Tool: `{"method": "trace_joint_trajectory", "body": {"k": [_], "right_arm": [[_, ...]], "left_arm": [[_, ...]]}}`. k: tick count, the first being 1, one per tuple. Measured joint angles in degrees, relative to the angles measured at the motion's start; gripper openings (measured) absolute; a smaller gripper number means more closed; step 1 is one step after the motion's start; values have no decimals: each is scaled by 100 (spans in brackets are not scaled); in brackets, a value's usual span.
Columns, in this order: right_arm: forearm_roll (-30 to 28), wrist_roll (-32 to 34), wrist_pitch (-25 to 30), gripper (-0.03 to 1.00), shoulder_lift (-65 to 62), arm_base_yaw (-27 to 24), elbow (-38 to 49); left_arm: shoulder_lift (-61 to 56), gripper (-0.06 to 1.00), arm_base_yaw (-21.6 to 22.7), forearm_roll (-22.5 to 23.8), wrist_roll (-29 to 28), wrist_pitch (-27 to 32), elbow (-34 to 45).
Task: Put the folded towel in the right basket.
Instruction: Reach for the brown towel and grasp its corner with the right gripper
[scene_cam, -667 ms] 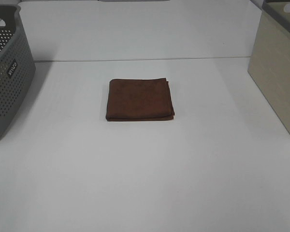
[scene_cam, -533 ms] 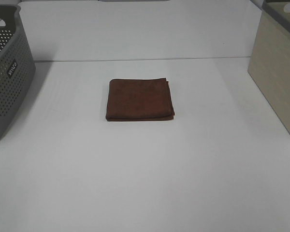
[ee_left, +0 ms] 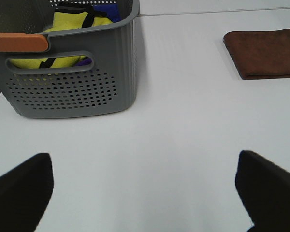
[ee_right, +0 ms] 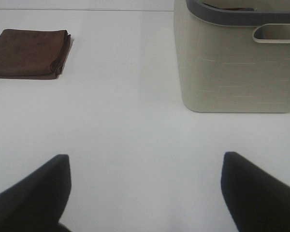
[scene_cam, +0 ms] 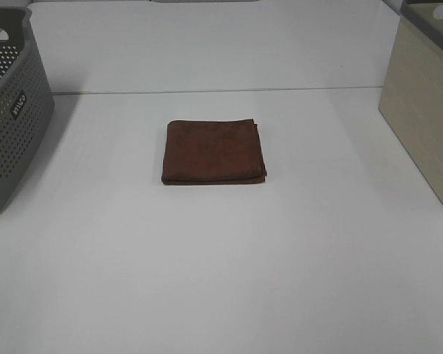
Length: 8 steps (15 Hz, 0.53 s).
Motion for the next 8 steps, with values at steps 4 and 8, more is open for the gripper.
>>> {"method": "trace_joint_trajectory", "body": {"k": [4,8], "right_arm": [[0,0,0,80,0,0,0],[0,0,0,80,0,0,0]], "left_arm": [[0,97,0,0,0,0,0],[0,97,0,0,0,0,0]]}}
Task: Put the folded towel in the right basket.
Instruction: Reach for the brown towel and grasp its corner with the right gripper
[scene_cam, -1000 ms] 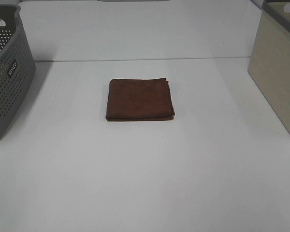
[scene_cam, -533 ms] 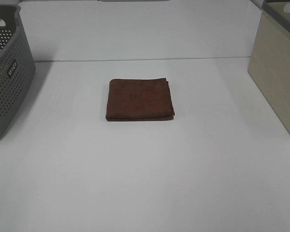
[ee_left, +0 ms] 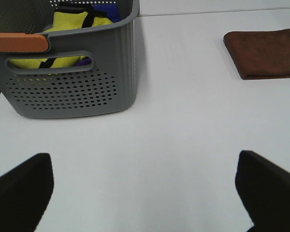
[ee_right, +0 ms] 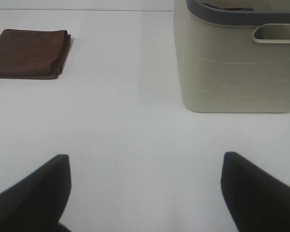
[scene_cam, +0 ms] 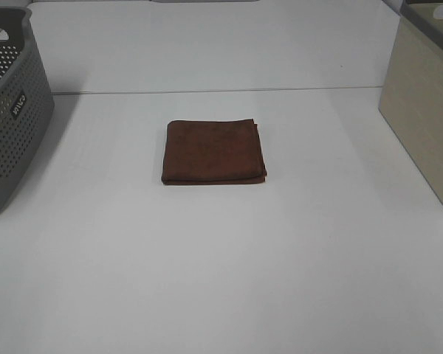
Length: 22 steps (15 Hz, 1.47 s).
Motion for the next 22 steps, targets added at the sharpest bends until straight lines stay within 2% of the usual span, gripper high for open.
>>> {"method": "trace_joint_trajectory", "body": {"k": [22], "right_arm": [[0,0,0,80,0,0,0]], "left_arm": [[0,97,0,0,0,0,0]]}}
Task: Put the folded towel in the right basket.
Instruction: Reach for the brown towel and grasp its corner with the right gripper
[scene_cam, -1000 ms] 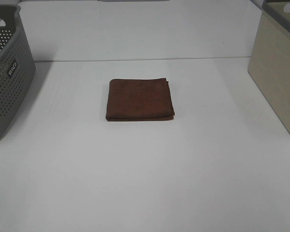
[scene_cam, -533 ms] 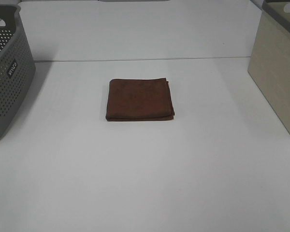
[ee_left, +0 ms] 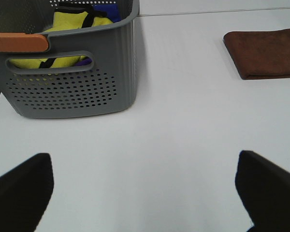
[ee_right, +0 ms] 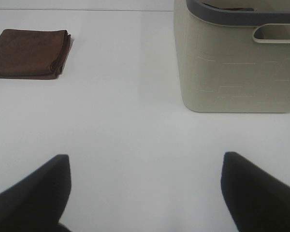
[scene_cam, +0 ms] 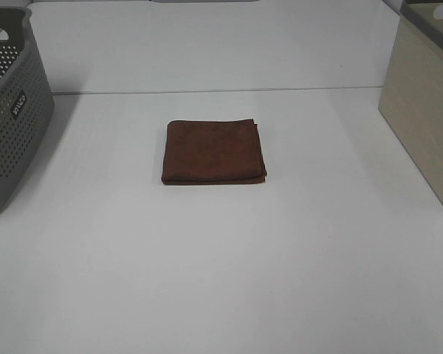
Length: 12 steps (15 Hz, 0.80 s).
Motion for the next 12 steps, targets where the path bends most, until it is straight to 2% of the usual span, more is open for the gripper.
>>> {"method": "trace_joint_trajectory", "body": {"k": [12], "right_arm": [[0,0,0,80,0,0,0]], "left_arm": [[0,97,0,0,0,0,0]]}}
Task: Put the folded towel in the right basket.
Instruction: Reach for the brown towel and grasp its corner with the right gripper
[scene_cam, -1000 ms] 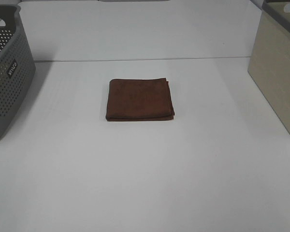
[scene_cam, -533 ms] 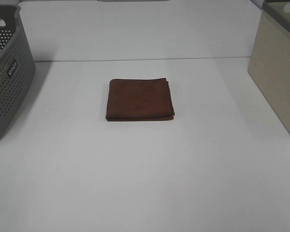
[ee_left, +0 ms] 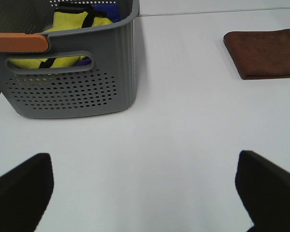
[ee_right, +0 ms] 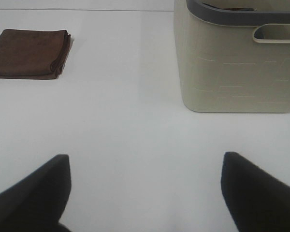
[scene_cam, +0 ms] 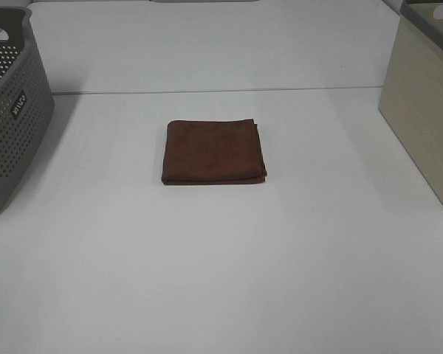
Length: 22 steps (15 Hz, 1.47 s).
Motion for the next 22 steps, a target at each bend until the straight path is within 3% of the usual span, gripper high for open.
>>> {"method": "trace_joint_trajectory", "body": {"k": [8,11,15,22], "right_arm": [[0,0,-92,79,103,0,-34],[0,0,-905,77,1026,0,-395],[11,0,-1484,77,2928,0,-1381],[23,-160,-1438,77,6847,0,-4228]], "left_arm": [[0,97,0,0,0,0,0],[0,97,0,0,0,0,0],[0,97,0,0,0,0,0],[0,97,0,0,0,0,0]]}}
